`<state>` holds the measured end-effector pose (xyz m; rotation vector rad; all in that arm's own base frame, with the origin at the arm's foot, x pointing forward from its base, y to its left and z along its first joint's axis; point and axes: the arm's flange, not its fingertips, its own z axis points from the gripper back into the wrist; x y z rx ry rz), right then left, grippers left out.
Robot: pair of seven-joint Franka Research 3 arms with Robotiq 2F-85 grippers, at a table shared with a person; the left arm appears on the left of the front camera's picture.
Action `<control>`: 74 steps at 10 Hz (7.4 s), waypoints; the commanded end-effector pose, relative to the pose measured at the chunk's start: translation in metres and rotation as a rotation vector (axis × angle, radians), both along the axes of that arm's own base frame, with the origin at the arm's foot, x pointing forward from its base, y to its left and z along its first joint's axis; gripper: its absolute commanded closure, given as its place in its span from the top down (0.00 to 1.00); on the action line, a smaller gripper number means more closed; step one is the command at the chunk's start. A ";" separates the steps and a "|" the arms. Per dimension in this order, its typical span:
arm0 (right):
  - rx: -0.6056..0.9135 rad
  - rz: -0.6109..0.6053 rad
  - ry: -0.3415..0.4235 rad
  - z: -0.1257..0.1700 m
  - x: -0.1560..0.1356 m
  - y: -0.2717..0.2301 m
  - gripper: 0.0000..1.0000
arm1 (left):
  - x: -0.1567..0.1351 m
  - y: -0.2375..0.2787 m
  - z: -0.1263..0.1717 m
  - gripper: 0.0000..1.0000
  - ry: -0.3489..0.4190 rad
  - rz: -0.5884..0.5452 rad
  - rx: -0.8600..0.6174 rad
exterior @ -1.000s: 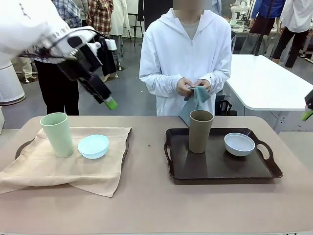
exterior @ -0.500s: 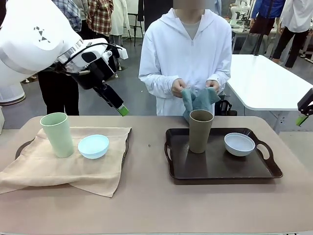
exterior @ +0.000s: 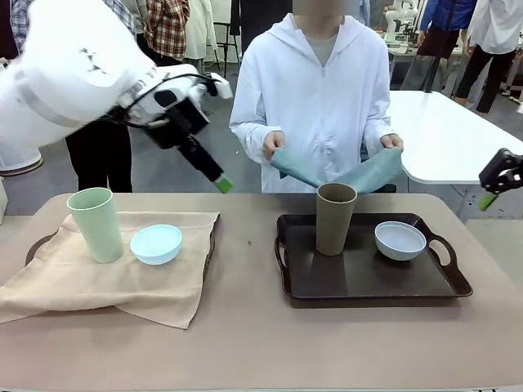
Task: Set up a tray with a mat and arrange the tableware.
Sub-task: Pick up the Picnic Bowl and Reusable plastic cup from the Handle tray in front of the human's position and hold them in the air.
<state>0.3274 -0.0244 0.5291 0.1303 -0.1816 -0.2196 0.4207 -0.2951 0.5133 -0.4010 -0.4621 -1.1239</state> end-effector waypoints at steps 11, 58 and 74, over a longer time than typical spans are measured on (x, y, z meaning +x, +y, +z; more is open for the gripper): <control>-0.006 0.120 0.082 -0.057 0.073 0.044 0.87 | 0.087 -0.093 -0.093 1.00 0.038 -0.381 -0.032; 0.079 0.080 0.233 -0.178 0.166 0.030 0.32 | 0.143 -0.241 -0.201 1.00 -0.141 -0.630 -0.332; 0.017 0.186 0.197 -0.064 0.101 0.040 0.00 | 0.054 -0.150 -0.079 0.23 -0.134 -0.499 -0.239</control>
